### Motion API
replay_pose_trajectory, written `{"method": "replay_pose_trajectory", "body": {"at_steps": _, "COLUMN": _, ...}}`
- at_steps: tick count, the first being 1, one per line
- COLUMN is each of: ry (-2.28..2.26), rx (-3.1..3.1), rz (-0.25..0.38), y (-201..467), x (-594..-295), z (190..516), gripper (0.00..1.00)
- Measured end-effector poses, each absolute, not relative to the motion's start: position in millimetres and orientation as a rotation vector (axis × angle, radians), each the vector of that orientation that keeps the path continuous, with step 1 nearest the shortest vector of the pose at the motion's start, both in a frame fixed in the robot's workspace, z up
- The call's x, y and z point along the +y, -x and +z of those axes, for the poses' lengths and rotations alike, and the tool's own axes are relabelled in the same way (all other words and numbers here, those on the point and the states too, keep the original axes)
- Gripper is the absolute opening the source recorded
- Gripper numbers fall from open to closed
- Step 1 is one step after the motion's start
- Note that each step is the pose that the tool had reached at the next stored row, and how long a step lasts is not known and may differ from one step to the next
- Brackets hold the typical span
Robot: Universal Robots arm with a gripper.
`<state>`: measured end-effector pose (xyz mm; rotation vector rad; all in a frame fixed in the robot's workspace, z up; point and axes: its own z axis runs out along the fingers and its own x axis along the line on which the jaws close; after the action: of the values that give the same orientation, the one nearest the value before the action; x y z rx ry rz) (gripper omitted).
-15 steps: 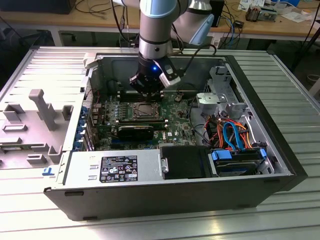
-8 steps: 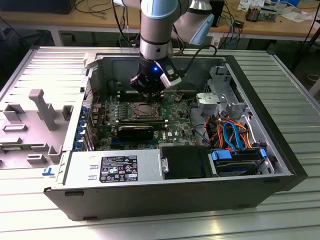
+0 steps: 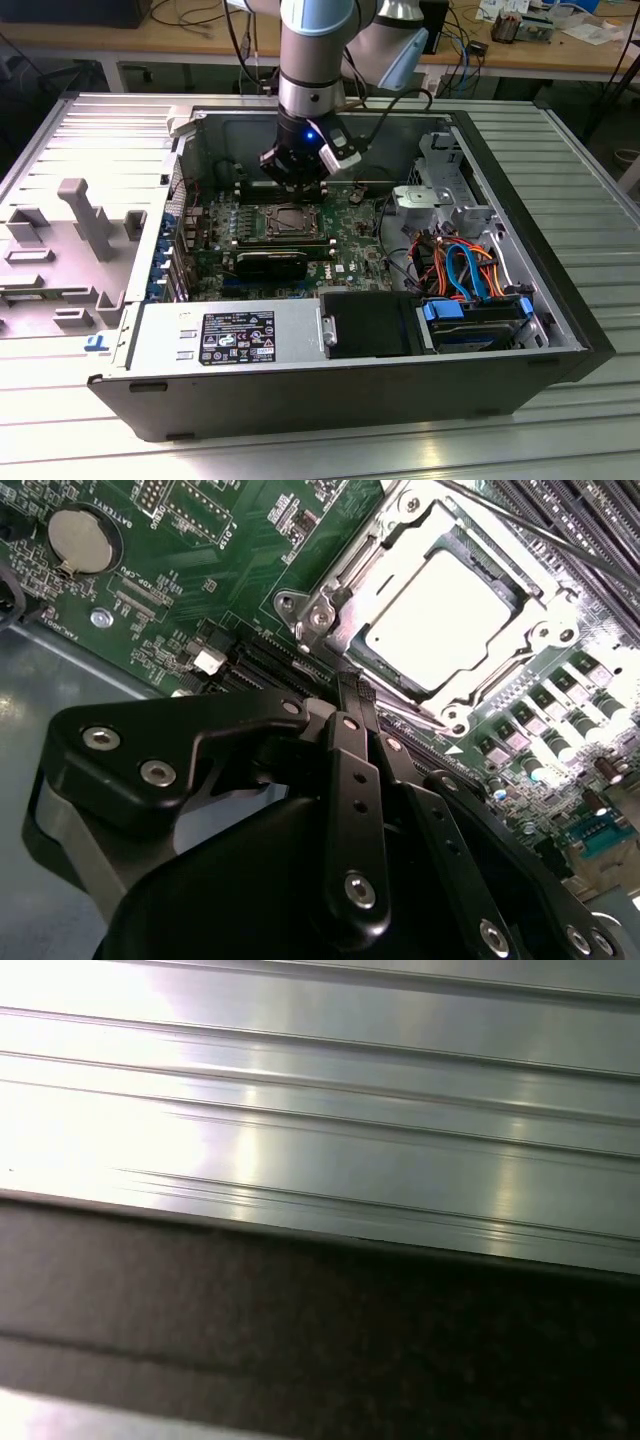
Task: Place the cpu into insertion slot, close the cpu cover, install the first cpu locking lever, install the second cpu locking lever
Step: 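Install the first cpu locking lever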
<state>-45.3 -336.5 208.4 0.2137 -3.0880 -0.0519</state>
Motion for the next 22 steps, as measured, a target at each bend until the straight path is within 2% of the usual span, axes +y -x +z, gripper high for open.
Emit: {"method": "replay_pose_trajectory", "body": {"at_steps": 22, "ry": -0.225, "rx": -3.086, "rz": -0.049, "y": 37.4, "x": -341.7, "z": 207.1, "gripper": 0.11}}
